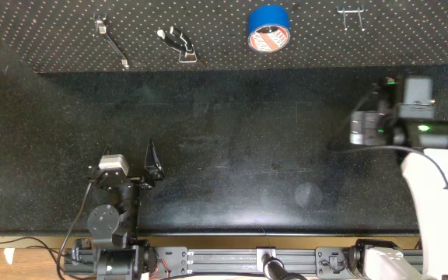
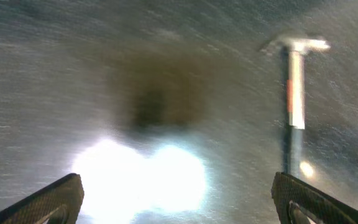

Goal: Place Tools Onto Pegboard

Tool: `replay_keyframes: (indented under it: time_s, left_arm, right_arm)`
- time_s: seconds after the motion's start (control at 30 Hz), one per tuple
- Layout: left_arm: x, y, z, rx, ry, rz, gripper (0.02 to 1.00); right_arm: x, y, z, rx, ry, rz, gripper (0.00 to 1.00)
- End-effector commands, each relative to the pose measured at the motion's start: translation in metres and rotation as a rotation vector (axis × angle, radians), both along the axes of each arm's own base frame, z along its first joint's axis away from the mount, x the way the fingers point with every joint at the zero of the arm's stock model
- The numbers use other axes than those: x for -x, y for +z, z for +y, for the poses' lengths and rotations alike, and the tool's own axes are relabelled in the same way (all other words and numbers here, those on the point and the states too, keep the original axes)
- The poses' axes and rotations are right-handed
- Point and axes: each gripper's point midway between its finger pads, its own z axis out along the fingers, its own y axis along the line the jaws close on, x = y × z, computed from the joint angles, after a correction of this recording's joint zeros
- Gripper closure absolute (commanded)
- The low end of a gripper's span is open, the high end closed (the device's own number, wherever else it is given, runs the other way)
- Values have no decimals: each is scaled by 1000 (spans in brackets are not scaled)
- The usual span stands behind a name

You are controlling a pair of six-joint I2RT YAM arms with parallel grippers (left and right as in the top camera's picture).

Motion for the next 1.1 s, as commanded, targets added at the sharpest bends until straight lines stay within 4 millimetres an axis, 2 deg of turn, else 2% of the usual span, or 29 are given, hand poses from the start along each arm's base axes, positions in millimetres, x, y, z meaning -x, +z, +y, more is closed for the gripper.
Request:
replay_keyframes:
  time_s: [0.03, 0.07, 0.13, 0.27, 0.37, 0.5, 0.63, 0.8, 0.97, 1.1]
  left_arm:
    - [0, -1, -2, -1, -12, 3, 23]
    - [0, -1, -2, -1, -12, 3, 23]
    - [0, -1, -2, -1, -12, 3, 23]
    - [0, -1, -2, -1, -12, 3, 23]
    - [0, -1, -2, -1, -12, 3, 23]
    - [0, -1, -2, -1, -12, 3, 20]
    - [0, -1, -2, -1, -12, 3, 23]
    - [0, -1, -2, -1, -12, 3, 23]
    - [0, -1, -2, -1, -12, 3, 23]
    - [0, -1, -2, -1, -12, 3, 25]
  right_arm:
    - [25, -28, -59, 14, 16, 136, 12]
    - [34, -36, -76, 3, -2, 168, 14]
    - [48, -48, -98, -15, -37, 213, 12]
    - [54, -67, -112, -95, 5, 222, 14]
    - [52, -80, -108, -165, 75, 209, 12]
    - [52, -93, -108, -161, 172, 238, 12]
    - [45, -100, -114, -145, 176, 228, 12]
    - [42, -100, -118, -131, 167, 218, 12]
    - [58, -99, -125, -149, 101, 264, 12]
    - [57, -99, -131, -120, 95, 270, 12]
